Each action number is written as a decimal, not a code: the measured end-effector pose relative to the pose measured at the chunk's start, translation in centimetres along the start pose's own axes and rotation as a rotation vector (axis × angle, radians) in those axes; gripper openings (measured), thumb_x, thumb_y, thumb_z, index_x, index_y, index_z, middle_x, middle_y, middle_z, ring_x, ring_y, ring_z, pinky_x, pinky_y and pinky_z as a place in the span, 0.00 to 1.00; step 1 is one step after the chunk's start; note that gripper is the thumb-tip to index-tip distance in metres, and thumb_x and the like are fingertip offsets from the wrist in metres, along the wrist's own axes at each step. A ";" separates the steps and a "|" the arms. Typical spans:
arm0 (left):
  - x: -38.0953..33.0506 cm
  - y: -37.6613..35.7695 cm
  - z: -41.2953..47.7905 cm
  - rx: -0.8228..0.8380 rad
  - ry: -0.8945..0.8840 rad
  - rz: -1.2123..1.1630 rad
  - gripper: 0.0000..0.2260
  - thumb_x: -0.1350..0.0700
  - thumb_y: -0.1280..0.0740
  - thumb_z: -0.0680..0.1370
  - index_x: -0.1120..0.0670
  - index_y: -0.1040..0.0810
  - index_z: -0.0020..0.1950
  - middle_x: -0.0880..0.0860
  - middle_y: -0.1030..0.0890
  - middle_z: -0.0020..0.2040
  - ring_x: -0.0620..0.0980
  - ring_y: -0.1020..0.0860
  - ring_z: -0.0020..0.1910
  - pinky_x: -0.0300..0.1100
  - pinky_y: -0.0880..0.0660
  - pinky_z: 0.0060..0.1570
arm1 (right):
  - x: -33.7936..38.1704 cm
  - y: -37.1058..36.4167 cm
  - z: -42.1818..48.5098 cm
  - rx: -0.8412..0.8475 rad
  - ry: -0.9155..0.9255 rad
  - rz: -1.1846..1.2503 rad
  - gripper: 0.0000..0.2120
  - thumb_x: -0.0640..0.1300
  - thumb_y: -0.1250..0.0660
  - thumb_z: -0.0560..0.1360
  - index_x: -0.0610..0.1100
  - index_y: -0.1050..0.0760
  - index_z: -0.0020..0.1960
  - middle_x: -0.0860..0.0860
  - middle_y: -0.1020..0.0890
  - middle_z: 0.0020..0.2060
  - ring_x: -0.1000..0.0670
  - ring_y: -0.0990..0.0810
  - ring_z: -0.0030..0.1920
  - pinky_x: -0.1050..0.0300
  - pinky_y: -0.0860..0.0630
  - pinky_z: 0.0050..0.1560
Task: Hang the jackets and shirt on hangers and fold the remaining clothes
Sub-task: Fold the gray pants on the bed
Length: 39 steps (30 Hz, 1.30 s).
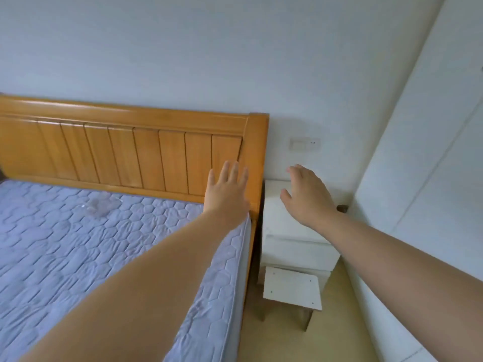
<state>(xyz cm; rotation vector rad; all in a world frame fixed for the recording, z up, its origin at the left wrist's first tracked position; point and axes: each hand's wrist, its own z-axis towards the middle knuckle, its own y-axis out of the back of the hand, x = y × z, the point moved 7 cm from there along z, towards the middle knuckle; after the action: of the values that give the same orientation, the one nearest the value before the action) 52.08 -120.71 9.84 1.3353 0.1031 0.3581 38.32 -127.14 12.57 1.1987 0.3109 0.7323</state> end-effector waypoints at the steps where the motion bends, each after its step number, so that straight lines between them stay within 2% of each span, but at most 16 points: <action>1: 1.7 -2.6 -1.2 0.026 0.025 0.008 0.31 0.47 0.46 0.81 0.53 0.59 0.78 0.55 0.57 0.79 0.56 0.60 0.77 0.57 0.55 0.74 | 1.4 -3.1 -0.4 0.033 0.024 0.022 0.21 0.45 0.42 0.79 0.38 0.36 0.69 0.43 0.31 0.66 0.43 0.32 0.65 0.50 0.33 0.64; 10: 14.6 -23.6 -14.1 0.191 0.301 -0.014 0.32 0.47 0.45 0.82 0.52 0.60 0.78 0.54 0.60 0.79 0.54 0.60 0.77 0.56 0.57 0.74 | 12.7 -27.3 -5.2 0.249 0.243 0.112 0.25 0.47 0.40 0.79 0.38 0.39 0.71 0.41 0.35 0.70 0.42 0.36 0.69 0.48 0.36 0.68; 19: 23.9 -38.9 -28.1 0.284 0.456 0.015 0.32 0.47 0.45 0.82 0.51 0.60 0.78 0.54 0.60 0.79 0.54 0.61 0.77 0.56 0.57 0.74 | 25.7 -44.8 -13.2 0.360 0.406 0.196 0.25 0.45 0.40 0.78 0.37 0.40 0.71 0.39 0.39 0.72 0.40 0.38 0.71 0.47 0.40 0.69; 25: 27.1 -42.3 -36.7 0.329 0.405 -0.005 0.33 0.48 0.43 0.81 0.51 0.60 0.78 0.54 0.61 0.78 0.53 0.61 0.77 0.56 0.58 0.75 | 32.4 -48.5 -20.4 0.421 0.411 0.199 0.24 0.45 0.41 0.78 0.37 0.39 0.70 0.39 0.39 0.72 0.41 0.38 0.70 0.48 0.39 0.69; 28: 29.2 -42.1 -40.3 0.311 0.377 -0.028 0.32 0.49 0.44 0.81 0.51 0.60 0.78 0.54 0.61 0.79 0.53 0.61 0.77 0.55 0.58 0.75 | 36.1 -48.5 -22.9 0.444 0.423 0.199 0.27 0.46 0.41 0.78 0.37 0.43 0.74 0.39 0.44 0.75 0.42 0.43 0.74 0.49 0.44 0.72; 32: 33.3 -41.6 -46.7 0.297 0.420 -0.068 0.33 0.50 0.42 0.81 0.50 0.59 0.78 0.53 0.60 0.79 0.53 0.61 0.77 0.55 0.59 0.74 | 42.7 -48.0 -26.5 0.458 0.459 0.241 0.26 0.45 0.40 0.78 0.37 0.41 0.72 0.39 0.43 0.75 0.41 0.42 0.73 0.49 0.44 0.71; 35: 36.2 -41.6 -52.2 0.346 0.471 -0.084 0.33 0.51 0.41 0.80 0.50 0.59 0.78 0.53 0.60 0.79 0.53 0.62 0.77 0.55 0.59 0.75 | 47.5 -48.6 -30.1 0.496 0.502 0.255 0.27 0.44 0.40 0.78 0.38 0.42 0.73 0.40 0.44 0.75 0.42 0.43 0.74 0.51 0.45 0.72; 37: 37.8 -41.8 -55.9 0.408 0.518 -0.122 0.33 0.47 0.41 0.80 0.49 0.57 0.79 0.52 0.58 0.79 0.53 0.62 0.77 0.57 0.59 0.74 | 49.9 -49.3 -32.5 0.523 0.529 0.264 0.27 0.45 0.40 0.78 0.38 0.43 0.73 0.41 0.44 0.75 0.42 0.43 0.74 0.50 0.45 0.72; 39: 39.2 -42.7 -59.9 0.501 0.582 -0.166 0.37 0.37 0.41 0.77 0.46 0.56 0.78 0.50 0.58 0.79 0.53 0.62 0.77 0.63 0.60 0.72 | 51.9 -49.8 -34.7 0.530 0.567 0.266 0.27 0.45 0.39 0.77 0.38 0.42 0.73 0.41 0.42 0.75 0.42 0.42 0.73 0.50 0.44 0.72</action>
<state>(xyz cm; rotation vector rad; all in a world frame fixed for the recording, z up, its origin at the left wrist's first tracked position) 80.80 -60.73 -40.36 1.6637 0.8297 0.5967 73.54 -76.05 -37.75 1.5302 0.8678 1.2749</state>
